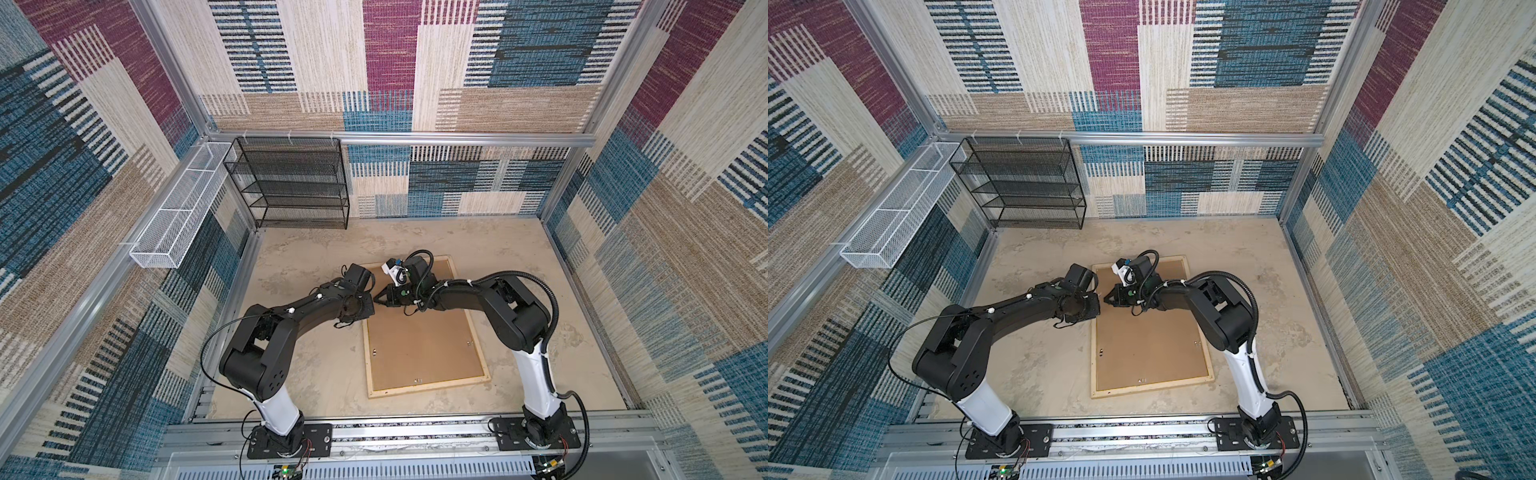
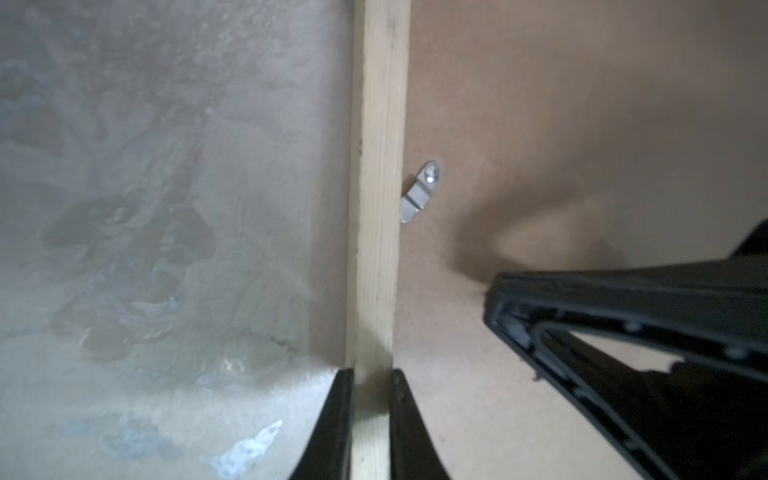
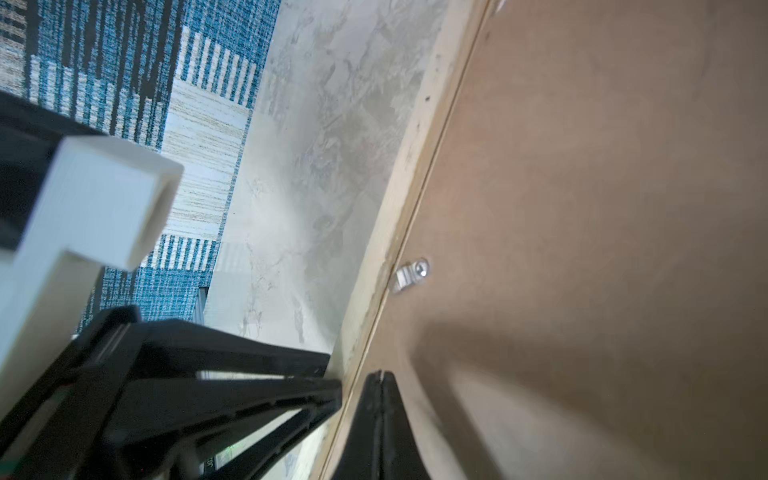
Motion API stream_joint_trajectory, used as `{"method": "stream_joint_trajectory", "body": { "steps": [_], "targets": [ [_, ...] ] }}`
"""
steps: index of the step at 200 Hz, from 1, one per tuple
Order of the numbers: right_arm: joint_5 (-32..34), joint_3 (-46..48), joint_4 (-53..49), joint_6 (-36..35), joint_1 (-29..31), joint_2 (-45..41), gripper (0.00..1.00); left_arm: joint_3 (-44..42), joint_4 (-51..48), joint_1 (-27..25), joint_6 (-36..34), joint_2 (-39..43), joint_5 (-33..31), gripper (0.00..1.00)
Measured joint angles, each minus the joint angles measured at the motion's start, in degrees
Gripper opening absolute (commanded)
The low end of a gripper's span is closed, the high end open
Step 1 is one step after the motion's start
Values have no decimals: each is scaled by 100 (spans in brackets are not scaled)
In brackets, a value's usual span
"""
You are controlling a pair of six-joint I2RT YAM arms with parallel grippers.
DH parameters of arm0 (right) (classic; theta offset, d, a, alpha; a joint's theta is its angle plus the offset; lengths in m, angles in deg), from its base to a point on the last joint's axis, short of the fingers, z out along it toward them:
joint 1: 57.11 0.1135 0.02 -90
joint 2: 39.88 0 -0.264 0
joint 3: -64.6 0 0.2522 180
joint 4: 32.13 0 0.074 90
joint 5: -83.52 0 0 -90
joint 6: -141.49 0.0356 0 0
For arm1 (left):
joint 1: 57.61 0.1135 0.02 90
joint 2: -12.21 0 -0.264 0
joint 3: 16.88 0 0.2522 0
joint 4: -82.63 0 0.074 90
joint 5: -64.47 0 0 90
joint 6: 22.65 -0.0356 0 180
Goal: Put the photo into the frame
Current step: 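Rotate the frame with both grippers, bringing the grippers together over it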
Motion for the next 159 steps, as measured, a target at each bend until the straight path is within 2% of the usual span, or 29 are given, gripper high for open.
{"method": "stream_joint_trajectory", "body": {
  "steps": [79, 159],
  "targets": [
    [98, -581, -273, 92, 61, 442, 0, 0, 7, 0, 0, -55, 33, 2],
    [260, -693, 105, 444, 74, 649, 0, 44, -31, 15, -66, -116, 175, 0]
  ]
}}
